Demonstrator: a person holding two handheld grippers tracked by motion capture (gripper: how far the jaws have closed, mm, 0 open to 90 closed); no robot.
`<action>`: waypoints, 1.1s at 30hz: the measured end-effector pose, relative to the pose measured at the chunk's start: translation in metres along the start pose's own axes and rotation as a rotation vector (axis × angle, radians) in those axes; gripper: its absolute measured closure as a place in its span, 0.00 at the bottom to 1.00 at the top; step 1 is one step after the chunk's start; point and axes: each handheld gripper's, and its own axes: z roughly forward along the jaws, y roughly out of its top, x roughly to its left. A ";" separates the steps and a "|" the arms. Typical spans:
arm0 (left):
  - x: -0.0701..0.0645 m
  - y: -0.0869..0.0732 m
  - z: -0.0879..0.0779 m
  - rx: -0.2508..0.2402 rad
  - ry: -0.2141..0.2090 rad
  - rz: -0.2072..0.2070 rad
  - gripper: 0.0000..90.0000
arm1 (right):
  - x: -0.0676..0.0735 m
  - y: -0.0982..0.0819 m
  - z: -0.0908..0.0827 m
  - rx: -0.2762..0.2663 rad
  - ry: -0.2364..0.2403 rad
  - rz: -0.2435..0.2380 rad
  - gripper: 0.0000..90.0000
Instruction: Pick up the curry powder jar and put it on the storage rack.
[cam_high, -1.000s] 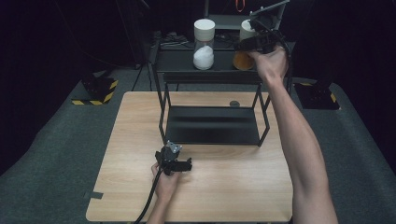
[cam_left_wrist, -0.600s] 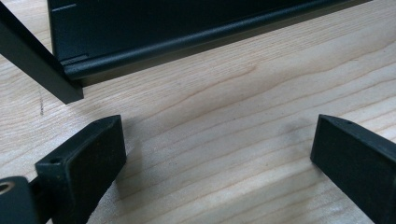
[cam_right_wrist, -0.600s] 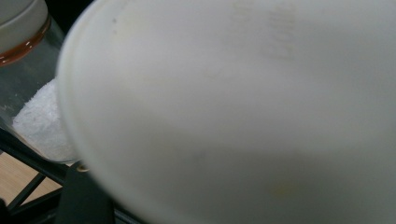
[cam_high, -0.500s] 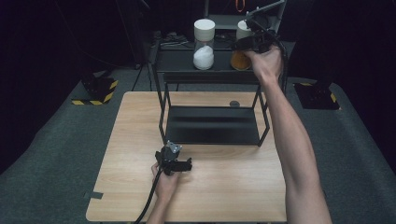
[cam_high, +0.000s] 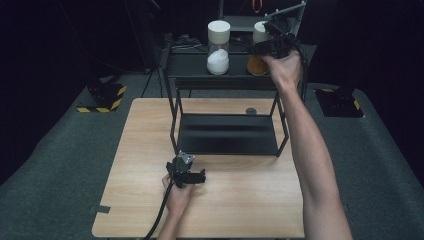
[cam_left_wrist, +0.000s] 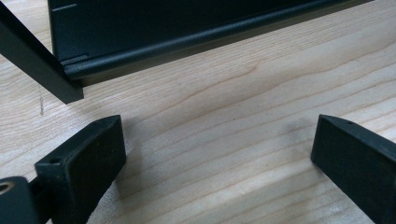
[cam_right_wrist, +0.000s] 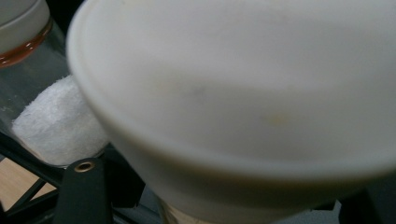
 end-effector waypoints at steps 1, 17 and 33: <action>0.000 0.000 0.000 0.000 0.000 0.000 0.03 | -0.003 0.000 0.000 0.000 0.012 0.004 0.31; 0.000 0.000 0.000 0.000 0.000 0.000 0.03 | -0.013 -0.016 -0.020 -0.067 0.063 0.001 0.05; 0.000 0.000 0.000 0.000 0.000 0.000 0.03 | -0.035 -0.060 -0.046 -0.154 0.119 0.015 0.05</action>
